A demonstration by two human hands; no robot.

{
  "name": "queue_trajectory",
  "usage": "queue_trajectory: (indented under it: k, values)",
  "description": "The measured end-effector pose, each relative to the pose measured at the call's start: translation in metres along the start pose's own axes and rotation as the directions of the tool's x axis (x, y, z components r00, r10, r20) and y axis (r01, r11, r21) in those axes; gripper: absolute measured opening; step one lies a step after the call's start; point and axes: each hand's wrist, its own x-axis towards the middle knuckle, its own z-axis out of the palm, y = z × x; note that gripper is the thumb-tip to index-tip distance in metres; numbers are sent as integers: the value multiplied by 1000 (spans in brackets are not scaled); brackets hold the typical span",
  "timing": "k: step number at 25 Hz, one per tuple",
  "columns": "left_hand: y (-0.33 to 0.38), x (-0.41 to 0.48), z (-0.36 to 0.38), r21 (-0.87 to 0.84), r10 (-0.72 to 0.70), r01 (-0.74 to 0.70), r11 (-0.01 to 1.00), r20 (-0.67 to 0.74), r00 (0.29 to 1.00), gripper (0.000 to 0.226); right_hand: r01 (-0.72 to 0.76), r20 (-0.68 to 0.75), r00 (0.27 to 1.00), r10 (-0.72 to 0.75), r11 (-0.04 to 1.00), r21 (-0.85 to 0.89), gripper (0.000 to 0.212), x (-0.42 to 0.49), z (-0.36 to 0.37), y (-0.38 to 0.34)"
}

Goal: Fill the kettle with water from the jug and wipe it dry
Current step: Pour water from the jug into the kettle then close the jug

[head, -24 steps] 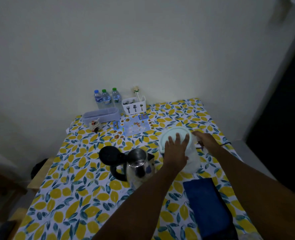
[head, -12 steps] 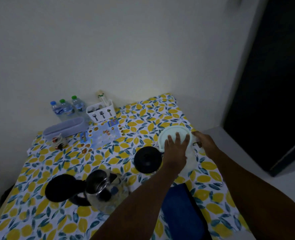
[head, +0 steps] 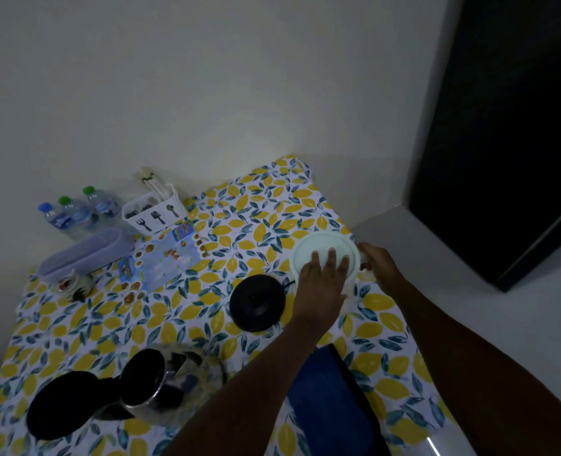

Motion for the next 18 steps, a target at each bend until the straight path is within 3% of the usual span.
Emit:
queue_trajectory:
  k: [3,8,10,12,15,18]
  values:
    - [6,-4,9,6,-12,13,1000,-59,998,79,57,21,998,-58,998,40,27,1,-5,9]
    - [6,-4,4,-37,-17,16,999,-44,999,78,200,16,979,-201,957,-211,33,-5,-6,15]
    - [5,-7,0,-82,8,-11,997,-38,999,75,277,-27,956,-292,931,-239,20,-17,-8,13]
    - [-1,-14,-5,-170,33,-45,984,-77,996,68,366,-58,917,-395,890,-271,28,-34,-8,12]
    - [-18,-38,-12,-332,-29,-18,943,-135,990,58,502,27,837,-546,748,-435,47,-65,-3,14]
    - [-45,-79,-18,-340,-110,49,939,-162,981,55,630,206,719,-664,499,-595,64,-103,18,17]
